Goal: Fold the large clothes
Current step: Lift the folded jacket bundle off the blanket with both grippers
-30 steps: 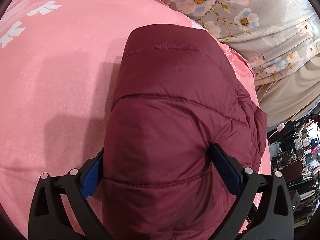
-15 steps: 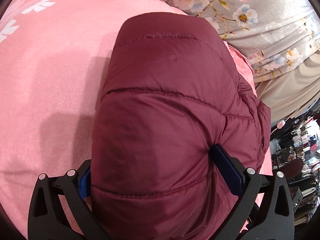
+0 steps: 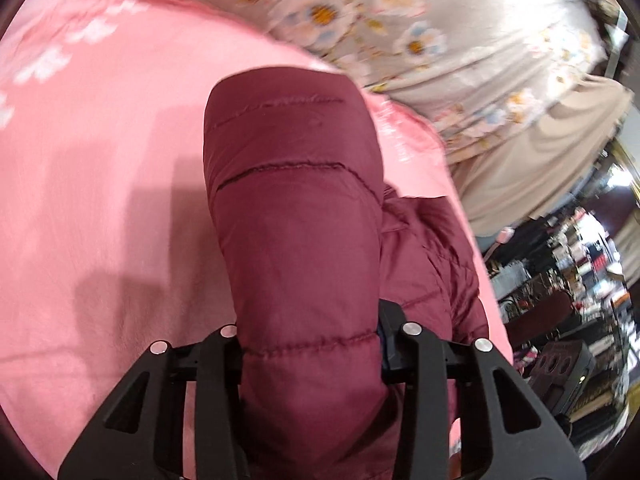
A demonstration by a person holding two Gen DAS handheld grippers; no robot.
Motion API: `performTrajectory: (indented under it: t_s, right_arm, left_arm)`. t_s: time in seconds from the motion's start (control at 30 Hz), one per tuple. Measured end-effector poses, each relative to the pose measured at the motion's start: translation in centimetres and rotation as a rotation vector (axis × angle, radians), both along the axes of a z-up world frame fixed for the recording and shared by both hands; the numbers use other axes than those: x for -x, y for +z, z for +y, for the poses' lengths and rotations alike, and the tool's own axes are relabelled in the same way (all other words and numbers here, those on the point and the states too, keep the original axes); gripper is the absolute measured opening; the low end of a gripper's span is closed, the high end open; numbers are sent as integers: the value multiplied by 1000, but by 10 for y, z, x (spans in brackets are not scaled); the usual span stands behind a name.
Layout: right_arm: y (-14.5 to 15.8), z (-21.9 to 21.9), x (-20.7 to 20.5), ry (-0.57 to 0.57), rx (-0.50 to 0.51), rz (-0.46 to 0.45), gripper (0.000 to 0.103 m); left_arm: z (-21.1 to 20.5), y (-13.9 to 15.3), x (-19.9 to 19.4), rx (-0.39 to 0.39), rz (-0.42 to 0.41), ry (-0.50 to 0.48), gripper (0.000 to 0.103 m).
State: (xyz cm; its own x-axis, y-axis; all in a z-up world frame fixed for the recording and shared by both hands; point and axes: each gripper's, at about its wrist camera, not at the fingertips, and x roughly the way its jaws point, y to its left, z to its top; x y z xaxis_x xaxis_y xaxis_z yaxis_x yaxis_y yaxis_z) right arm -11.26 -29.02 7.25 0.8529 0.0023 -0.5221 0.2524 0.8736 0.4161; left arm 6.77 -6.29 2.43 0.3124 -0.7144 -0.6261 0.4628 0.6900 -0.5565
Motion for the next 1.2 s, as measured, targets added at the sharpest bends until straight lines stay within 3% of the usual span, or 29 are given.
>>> performTrajectory:
  t_s: [0.33,0.6,0.77,0.9,1.1,1.2]
  right_arm:
    - [155,38,99,-8,328,-368,18]
    - [220,77,158,58,485,-639,19]
    - [235,104,160,120,514,-735,19]
    - [231,123,135,167,500,-755,19]
    - [202,130,78,207,425,-706,19]
    - [176,134,34,210,396,-651,19]
  left_arm:
    - [35,146,90,252,-267,-71,38]
    - [82,231,171,405,-498,-73,40]
    - [115,259,197,423,-615,-36,40]
    - [139,268,204,404,-694,18,40]
    - [163,262,172,309,-715,72,40]
    - [167,245,134,252,-700,88,40]
